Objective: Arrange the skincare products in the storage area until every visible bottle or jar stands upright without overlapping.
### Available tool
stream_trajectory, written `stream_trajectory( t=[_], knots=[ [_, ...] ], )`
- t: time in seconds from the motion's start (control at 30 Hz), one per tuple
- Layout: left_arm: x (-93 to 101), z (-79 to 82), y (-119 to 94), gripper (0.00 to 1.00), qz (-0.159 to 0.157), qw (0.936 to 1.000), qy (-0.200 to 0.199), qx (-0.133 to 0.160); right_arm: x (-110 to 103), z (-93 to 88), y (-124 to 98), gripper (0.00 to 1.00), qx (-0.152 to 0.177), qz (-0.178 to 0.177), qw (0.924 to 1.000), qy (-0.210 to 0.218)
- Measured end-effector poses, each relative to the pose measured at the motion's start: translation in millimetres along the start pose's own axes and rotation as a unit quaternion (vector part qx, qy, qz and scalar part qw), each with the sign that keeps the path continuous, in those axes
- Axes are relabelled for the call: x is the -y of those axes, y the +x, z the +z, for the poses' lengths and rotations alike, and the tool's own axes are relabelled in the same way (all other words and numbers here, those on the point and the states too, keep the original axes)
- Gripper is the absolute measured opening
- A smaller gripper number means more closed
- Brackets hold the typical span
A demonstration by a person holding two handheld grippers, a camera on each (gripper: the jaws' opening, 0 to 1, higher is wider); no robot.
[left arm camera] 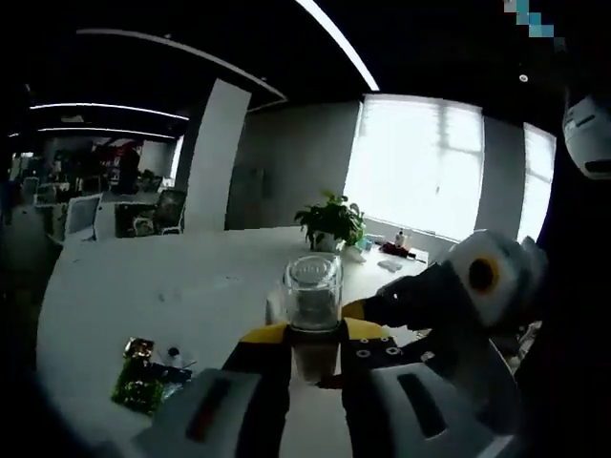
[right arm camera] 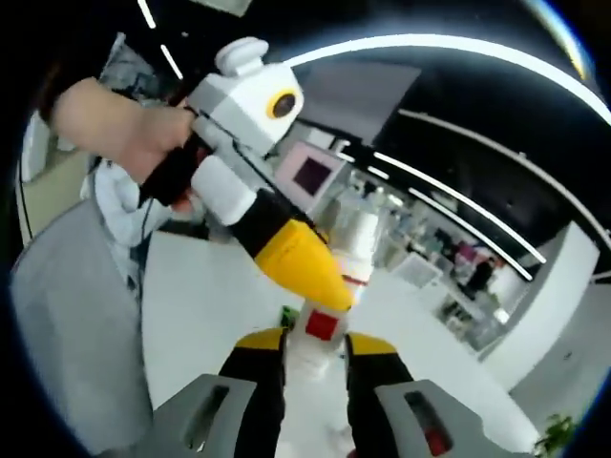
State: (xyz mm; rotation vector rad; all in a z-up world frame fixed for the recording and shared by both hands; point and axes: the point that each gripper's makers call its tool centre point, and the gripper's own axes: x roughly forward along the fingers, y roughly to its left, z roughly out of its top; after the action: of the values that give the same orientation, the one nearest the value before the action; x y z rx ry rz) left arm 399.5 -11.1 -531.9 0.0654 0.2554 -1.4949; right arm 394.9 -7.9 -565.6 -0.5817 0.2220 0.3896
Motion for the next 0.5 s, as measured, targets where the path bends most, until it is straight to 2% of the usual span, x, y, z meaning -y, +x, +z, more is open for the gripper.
stream_trajectory(
  t=[0.07, 0.13, 0.17, 0.2, 0.27, 0.3, 0.33, 0.4, 0.43, 0.5],
  knots=[
    [3.8, -2.4, 3, 0.22, -0.009, 0.9988, 0.041, -0.025, -11, -10.8, -6, 0.23, -0.023, 0.052, 0.9984, -0.001],
    [8.8, -5.5, 7, 0.22, -0.021, 0.9962, 0.071, -0.045, -14, -21.1, -13, 0.27, -0.041, 0.076, 0.9962, -0.013],
    [10.9, -5.9, 8, 0.22, -0.025, 0.9950, 0.083, -0.049, -11, -21.4, -15, 0.27, -0.034, 0.074, 0.9966, -0.011],
    [15.2, -8.0, 11, 0.22, -0.035, 0.9933, 0.094, -0.058, -16, -24.6, -20, 0.24, -0.035, 0.102, 0.9941, -0.009],
    [20.4, -10.9, 15, 0.22, -0.046, 0.9911, 0.106, -0.065, -8, -30.7, -26, 0.22, -0.045, 0.099, 0.9940, -0.011],
    [21.8, -13.4, 17, 0.22, -0.047, 0.9903, 0.111, -0.070, -8, -37.5, -32, 0.23, -0.063, 0.120, 0.9905, -0.023],
    [25.3, -18.0, 21, 0.22, -0.057, 0.9881, 0.121, -0.075, -8, -39.3, -36, 0.23, -0.066, 0.134, 0.9884, -0.028],
    [28.4, -28.2, 28, 0.22, -0.065, 0.9854, 0.131, -0.087, -1, -40.3, -44, 0.22, -0.067, 0.142, 0.9872, -0.029],
    [30.4, -31.6, 30, 0.22, -0.070, 0.9843, 0.134, -0.091, -2, -41.0, -48, 0.22, -0.069, 0.158, 0.9847, -0.025],
    [34.3, -36.1, 37, 0.22, -0.079, 0.9836, 0.135, -0.091, 5, -37.2, -56, 0.21, -0.061, 0.168, 0.9839, -0.008]
  ],
)
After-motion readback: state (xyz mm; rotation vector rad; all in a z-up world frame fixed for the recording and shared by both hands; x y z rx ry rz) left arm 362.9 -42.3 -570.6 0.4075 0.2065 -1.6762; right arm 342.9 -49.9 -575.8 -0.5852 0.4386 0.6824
